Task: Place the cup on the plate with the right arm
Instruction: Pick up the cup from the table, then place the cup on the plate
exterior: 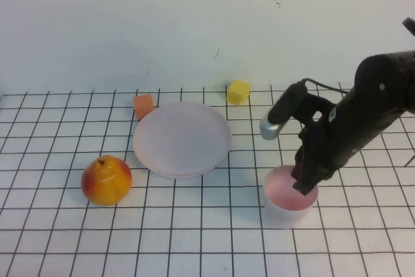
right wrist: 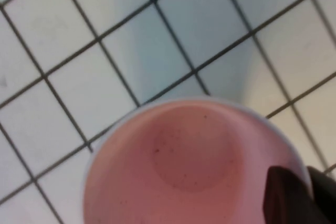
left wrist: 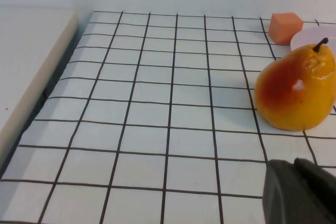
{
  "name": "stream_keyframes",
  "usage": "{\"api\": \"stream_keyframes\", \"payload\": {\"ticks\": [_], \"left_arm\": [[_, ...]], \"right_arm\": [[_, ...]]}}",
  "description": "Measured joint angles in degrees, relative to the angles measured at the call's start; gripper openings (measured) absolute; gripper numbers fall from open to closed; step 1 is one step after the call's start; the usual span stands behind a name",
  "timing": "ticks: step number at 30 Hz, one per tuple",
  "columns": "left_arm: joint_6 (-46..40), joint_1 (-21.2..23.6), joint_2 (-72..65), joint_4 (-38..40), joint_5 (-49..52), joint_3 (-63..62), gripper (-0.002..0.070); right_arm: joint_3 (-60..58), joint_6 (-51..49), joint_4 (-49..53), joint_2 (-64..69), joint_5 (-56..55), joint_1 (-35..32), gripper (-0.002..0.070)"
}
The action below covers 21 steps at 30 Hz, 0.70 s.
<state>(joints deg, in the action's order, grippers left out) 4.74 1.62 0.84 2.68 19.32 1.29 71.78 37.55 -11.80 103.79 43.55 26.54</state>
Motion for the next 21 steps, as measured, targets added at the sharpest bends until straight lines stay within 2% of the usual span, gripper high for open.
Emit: {"api": "stream_keyframes", "payload": {"ticks": [6, 16, 21], "left_arm": [[0.0, 0.0, 0.0, 0.0, 0.0, 0.0, -0.0003], [0.0, 0.0, 0.0, 0.0, 0.0, 0.0, -0.0003], [0.0, 0.0, 0.0, 0.0, 0.0, 0.0, -0.0003]], "right_arm": [[14.5, 0.0, 0.0, 4.7, 1.9, 1.0, 0.0021], [50.8, -4.1, -0.5, 27.2, 9.9, 4.7, 0.0021], [62.4, -6.4, -0.6, 35.7, 11.7, 4.8, 0.0020]]}}
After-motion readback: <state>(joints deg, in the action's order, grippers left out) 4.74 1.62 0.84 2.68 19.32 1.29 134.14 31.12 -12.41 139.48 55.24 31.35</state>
